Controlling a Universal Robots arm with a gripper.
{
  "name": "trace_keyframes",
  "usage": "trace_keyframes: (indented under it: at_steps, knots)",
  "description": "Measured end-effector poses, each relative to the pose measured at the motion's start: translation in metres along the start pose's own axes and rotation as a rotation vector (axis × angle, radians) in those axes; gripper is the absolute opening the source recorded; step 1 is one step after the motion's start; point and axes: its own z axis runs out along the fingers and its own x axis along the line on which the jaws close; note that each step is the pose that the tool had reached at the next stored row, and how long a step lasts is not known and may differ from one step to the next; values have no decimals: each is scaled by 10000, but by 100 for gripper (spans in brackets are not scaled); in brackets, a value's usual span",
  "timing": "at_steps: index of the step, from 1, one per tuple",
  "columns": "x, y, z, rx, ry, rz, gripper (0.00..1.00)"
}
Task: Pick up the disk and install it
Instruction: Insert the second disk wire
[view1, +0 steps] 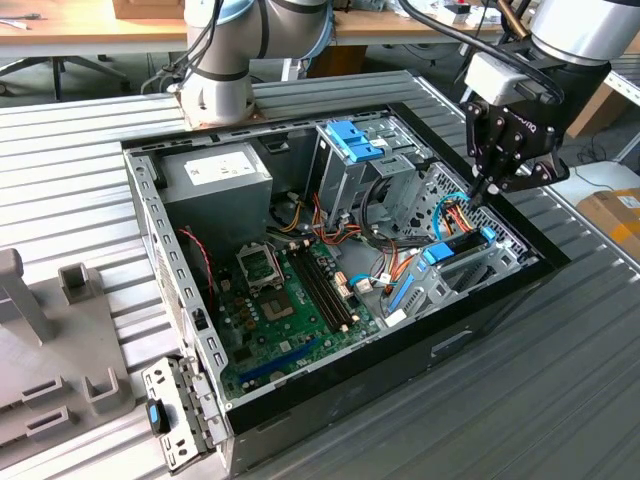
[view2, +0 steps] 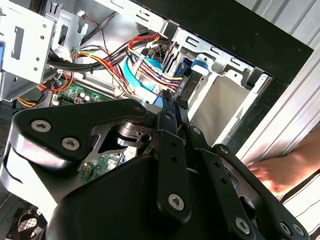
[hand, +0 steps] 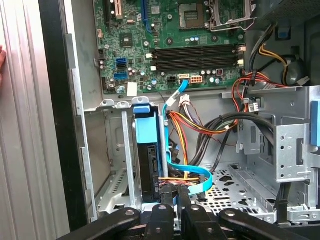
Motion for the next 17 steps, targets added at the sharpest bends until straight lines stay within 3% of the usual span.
trace_keyframes:
  at_steps: [1, 3, 6, 9, 13, 14, 17]
  knots:
    - [16, 5, 1, -10, -117, 11, 16]
    - [76, 9, 8, -44, -580, 50, 16]
    - [150, 7, 17, -52, -806, 69, 16]
    - [217, 6, 26, -48, -984, 83, 16]
    - [224, 8, 27, -46, -1008, 84, 16]
    - [230, 11, 27, -45, -1106, 93, 16]
    - [312, 12, 31, -3, -1542, 124, 16]
